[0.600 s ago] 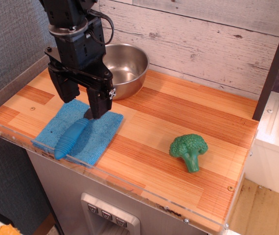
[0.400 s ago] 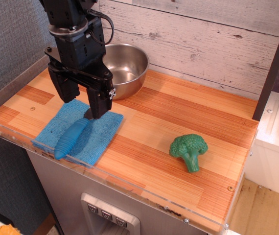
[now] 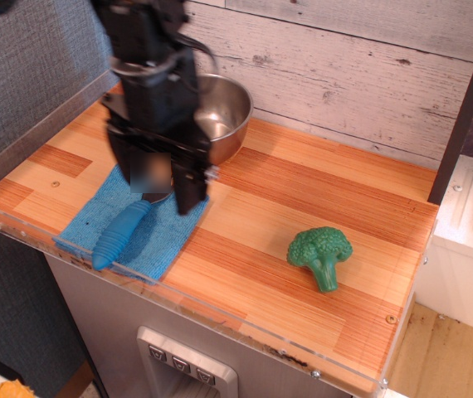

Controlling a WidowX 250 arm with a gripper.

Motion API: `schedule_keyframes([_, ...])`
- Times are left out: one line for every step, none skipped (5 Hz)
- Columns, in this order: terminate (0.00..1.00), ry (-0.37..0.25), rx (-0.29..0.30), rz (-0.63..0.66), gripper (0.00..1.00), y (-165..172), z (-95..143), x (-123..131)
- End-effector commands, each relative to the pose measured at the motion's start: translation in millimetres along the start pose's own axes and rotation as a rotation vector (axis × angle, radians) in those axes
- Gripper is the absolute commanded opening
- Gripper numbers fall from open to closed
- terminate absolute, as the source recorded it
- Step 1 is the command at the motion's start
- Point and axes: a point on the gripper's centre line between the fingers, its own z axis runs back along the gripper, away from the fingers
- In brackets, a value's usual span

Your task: Move broccoli to left of blue towel

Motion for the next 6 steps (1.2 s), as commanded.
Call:
schedule_keyframes([0.0,-0.051,-0.033,-0.083,1.0,-68.6,1.5,39.5])
schedule_keyframes([0.0,-0.041,-0.043,-0.1,1.0,-98.7,-7.5,49.5])
schedule_keyframes([0.0,-0.025,-0.049,-0.058,1.0,-110.3,-25.6,55.3])
schedule_keyframes([0.0,-0.028,-0.004,-0.034,1.0,-108.6,-42.1,59.0])
schedule_keyframes([0.0,-0.031,0.037,-0.012,1.0,-108.2,-55.0,64.6])
schedule_keyframes([0.0,-0.033,0.036,0.01,1.0,-108.2,-62.6,69.5])
